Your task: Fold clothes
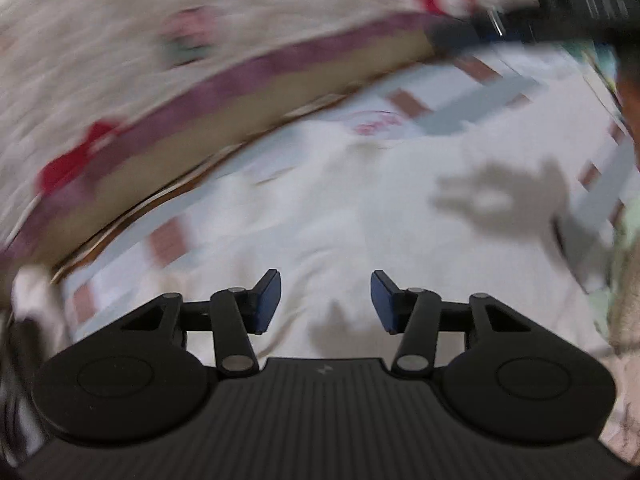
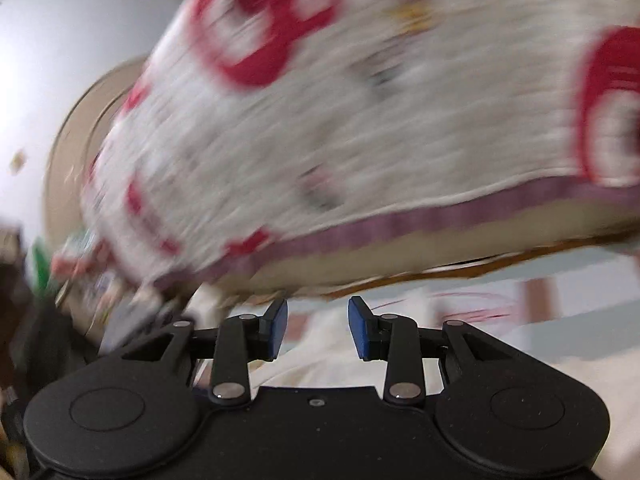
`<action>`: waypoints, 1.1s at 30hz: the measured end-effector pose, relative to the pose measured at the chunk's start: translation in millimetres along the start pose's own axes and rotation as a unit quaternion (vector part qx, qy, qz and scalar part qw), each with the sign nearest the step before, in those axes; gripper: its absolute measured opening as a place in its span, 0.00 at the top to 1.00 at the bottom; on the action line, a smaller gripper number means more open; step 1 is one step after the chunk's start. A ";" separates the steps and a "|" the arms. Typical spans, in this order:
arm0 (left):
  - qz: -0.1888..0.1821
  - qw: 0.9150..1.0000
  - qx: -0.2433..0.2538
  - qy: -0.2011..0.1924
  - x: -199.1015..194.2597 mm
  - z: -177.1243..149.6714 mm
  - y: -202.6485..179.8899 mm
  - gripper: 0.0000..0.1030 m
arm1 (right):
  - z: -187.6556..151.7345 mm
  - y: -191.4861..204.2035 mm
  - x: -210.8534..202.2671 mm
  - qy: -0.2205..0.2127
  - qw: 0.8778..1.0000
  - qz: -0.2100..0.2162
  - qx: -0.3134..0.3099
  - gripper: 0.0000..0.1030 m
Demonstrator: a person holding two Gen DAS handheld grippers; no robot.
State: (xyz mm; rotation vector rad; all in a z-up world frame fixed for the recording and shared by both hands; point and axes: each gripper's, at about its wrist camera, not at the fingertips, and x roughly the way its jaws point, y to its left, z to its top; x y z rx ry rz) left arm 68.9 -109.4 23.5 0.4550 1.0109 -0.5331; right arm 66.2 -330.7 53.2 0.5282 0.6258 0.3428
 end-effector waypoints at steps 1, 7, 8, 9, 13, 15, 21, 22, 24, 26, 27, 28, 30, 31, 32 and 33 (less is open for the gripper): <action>0.009 1.000 -0.021 -0.001 -2.9 -11.5 18.7 0.64 | -9.9 5.8 11.6 0.007 1.000 0.004 0.002 0.62; 0.057 0.988 -0.129 -0.063 -1.4 -76.5 118.7 0.69 | -69.5 38.7 80.5 0.048 0.999 0.020 0.003 0.91; 0.067 0.985 -0.135 -0.087 1.8 -86.9 129.9 0.69 | -79.5 41.7 91.0 0.058 0.998 0.011 -0.009 0.92; 0.077 0.981 -0.141 -0.109 7.4 -95.9 139.5 0.68 | -90.9 44.5 97.8 0.070 0.997 0.004 -0.025 0.92; 0.065 0.961 -0.237 -0.128 48.6 -123.3 176.9 0.56 | -128.1 51.3 125.2 0.107 0.991 -0.010 -0.079 0.91; 0.042 0.953 -0.273 -0.123 61.5 -129.7 185.0 0.56 | -142.0 47.0 134.5 0.125 0.989 0.000 -0.077 0.91; -0.026 0.932 -0.342 -0.118 89.7 -142.7 195.8 0.45 | -171.1 37.7 152.8 0.163 0.982 0.004 -0.096 0.87; -0.038 0.927 -0.354 -0.118 94.4 -144.9 197.6 0.40 | -173.5 36.2 154.6 0.168 0.981 0.004 -0.095 0.87; -0.060 0.917 -0.376 -0.116 103.8 -149.3 201.3 0.44 | -177.0 32.9 156.5 0.175 0.980 0.003 -0.094 0.87; -0.083 0.907 -0.398 -0.114 113.2 -153.6 204.9 0.92 | -180.2 29.9 157.4 0.182 0.979 0.001 -0.094 0.87; -0.083 0.910 -0.389 -0.119 111.5 -152.6 202.4 0.92 | -180.9 28.5 156.8 0.184 0.978 -0.002 -0.093 0.87; -0.070 0.921 -0.360 -0.131 101.1 -148.3 194.3 0.93 | -181.3 27.0 155.9 0.186 0.978 -0.005 -0.091 0.87; -0.069 0.929 -0.325 -0.161 77.2 -142.4 177.2 0.93 | -178.1 23.7 152.0 0.187 0.979 -0.014 -0.081 0.87; -0.083 0.926 -0.321 -0.181 64.5 -142.6 169.0 0.93 | -174.0 21.8 148.8 0.185 0.980 -0.017 -0.069 0.86; -0.101 0.921 -0.319 -0.198 53.3 -143.4 160.0 0.93 | -168.5 19.8 145.1 0.181 0.982 -0.020 -0.054 0.81; -0.118 0.920 -0.310 -0.209 43.8 -142.9 147.2 0.93 | -161.6 19.0 138.9 0.171 0.984 -0.019 -0.042 0.77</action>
